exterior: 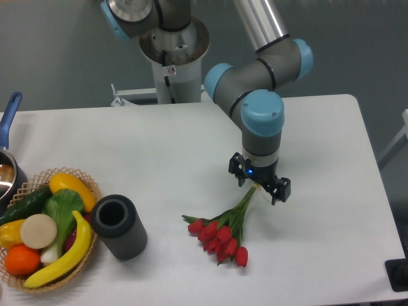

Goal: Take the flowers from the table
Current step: 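Lower the open gripper onto the green tulip stems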

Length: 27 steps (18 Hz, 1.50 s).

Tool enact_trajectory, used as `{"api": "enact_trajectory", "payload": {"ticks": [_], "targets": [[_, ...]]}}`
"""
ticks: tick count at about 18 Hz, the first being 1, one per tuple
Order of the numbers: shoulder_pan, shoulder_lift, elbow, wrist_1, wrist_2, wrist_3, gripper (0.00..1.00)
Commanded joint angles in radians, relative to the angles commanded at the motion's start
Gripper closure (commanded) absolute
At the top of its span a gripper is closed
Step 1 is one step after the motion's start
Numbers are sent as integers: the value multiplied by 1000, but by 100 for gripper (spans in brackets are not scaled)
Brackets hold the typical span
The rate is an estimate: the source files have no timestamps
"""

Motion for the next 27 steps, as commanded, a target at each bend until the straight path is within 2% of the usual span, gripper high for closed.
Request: {"api": "enact_trajectory", "payload": {"ticks": [6,20,21,25,27], "targets": [[-23,-55,-3,5,0,0,0],[-25,-83,9,5,-2,12,0],[-25,-92,11,6,0,12,5],[-28,-98,12,5,-6,12,37],[-28,-101,12,5,-6,6,59]]}}
